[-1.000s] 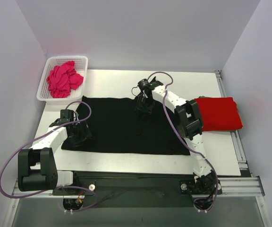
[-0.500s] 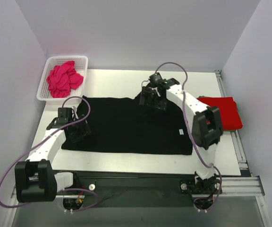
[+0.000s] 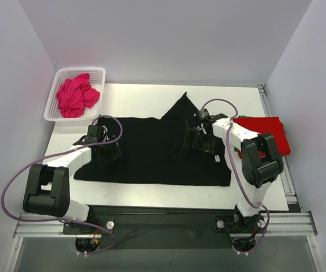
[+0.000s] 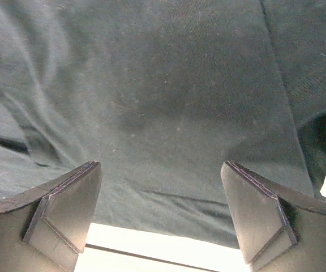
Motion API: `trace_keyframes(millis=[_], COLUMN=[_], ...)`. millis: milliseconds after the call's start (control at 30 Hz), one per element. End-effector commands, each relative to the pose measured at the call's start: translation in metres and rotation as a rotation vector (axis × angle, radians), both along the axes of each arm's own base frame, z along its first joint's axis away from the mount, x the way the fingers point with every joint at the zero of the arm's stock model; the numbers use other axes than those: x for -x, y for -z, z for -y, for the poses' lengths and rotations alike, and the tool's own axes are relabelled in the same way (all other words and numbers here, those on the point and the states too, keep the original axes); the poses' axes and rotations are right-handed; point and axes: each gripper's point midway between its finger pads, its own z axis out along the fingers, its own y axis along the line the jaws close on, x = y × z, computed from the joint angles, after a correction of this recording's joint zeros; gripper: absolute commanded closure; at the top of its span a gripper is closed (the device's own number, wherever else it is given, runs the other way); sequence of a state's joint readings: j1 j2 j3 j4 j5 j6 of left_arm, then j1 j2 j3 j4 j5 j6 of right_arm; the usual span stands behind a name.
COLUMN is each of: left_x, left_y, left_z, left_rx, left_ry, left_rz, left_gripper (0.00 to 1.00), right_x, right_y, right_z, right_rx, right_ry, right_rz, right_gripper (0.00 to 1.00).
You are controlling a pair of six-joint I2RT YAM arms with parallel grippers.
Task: Fold and stack the t-shirts
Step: Fold the flattened tshirt in 1/3 of the way
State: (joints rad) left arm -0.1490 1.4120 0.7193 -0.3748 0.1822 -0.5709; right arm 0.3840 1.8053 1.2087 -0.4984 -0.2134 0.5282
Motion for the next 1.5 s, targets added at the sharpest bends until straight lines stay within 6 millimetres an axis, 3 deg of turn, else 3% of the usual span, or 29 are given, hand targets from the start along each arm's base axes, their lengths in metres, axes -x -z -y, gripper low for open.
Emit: trace_keyframes(millis=[0, 133, 300, 433, 700, 1033, 1200, 1267, 1433, 1467], left_x=[-0.029, -0.011, 0.012, 0.034, 0.078, 0.110, 0.101, 0.090, 0.058, 0.050], left_y=[0.000, 0.019, 0.023, 0.024, 0.027, 0.025, 0.009, -0.008, -0.052, -0.061], left_z=[0.013, 0.014, 0.009, 0.006, 0.009, 0.012, 0.017, 0.016, 0.013, 0.012], left_rx=[0.055, 0.054, 0.047, 0.049, 0.082, 0.126, 0.149, 0.134, 0.088, 0.077], left_ry=[-0.037, -0.055, -0.110, -0.154, -0.199, -0.237, -0.210, -0.192, -0.163, -0.161], left_rz=[0.069, 0.002, -0.039, -0.086, -0.138, -0.127, -0.059, -0.016, 0.096, 0.120], left_gripper=[0.22, 0.22, 0.22, 0.22, 0.22, 0.22, 0.22, 0.22, 0.21, 0.20], right_x=[0.010, 0.030, 0.074, 0.098, 0.125, 0.146, 0.139, 0.126, 0.089, 0.073], right_y=[0.016, 0.029, 0.046, 0.050, 0.048, 0.042, 0.038, 0.028, -0.011, -0.024], right_z=[0.005, 0.017, 0.035, 0.042, 0.057, 0.073, 0.073, 0.067, 0.057, 0.052], right_rx=[-0.022, -0.027, -0.011, -0.019, 0.031, 0.083, 0.077, 0.050, -0.007, -0.025], right_ry=[-0.009, 0.032, 0.113, 0.147, 0.186, 0.209, 0.191, 0.182, 0.174, 0.168], right_rz=[-0.052, -0.129, -0.297, -0.360, -0.392, -0.372, -0.340, -0.300, -0.168, -0.118], right_gripper=[0.10, 0.10, 0.11, 0.11, 0.11, 0.11, 0.11, 0.11, 0.11, 0.11])
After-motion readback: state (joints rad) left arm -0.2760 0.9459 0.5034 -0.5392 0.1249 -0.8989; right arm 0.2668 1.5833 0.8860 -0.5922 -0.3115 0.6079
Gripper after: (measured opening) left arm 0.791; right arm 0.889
